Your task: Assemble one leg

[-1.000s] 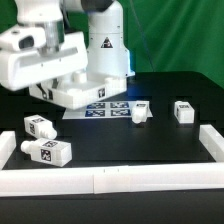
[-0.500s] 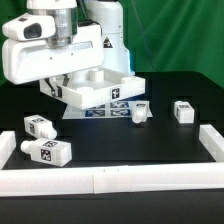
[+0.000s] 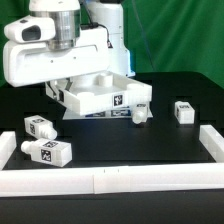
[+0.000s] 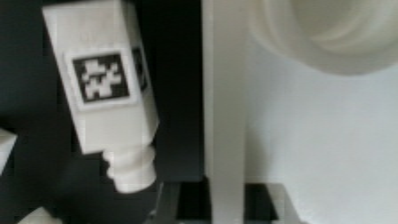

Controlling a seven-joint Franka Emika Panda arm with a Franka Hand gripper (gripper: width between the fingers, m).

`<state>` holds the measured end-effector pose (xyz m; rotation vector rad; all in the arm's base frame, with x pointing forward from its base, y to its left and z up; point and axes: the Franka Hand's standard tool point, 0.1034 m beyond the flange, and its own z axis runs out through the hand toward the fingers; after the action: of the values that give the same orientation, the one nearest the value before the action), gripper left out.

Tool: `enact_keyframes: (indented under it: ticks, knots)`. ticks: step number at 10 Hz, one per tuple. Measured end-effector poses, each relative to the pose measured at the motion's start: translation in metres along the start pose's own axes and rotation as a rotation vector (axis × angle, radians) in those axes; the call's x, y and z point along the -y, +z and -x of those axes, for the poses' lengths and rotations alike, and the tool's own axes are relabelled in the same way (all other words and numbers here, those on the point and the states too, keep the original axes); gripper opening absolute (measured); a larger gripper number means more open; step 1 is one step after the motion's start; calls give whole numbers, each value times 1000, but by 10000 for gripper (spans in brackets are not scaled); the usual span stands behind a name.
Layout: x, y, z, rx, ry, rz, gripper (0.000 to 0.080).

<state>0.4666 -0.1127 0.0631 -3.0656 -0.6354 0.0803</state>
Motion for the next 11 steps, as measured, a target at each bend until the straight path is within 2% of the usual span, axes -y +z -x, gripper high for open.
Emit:
enact_keyframes:
  ticks: [1, 2, 3, 8, 9, 11]
  knots:
    - [9, 0, -17, -7, 204, -12, 44]
    - [19, 1, -35, 15, 293, -21, 44]
    - [20, 1, -41, 11, 262, -20, 44]
    - [20, 3, -40, 16, 269, -22, 44]
    - [18, 4, -47, 19, 280, -23, 44]
    - [11, 12, -83, 13, 273, -20, 44]
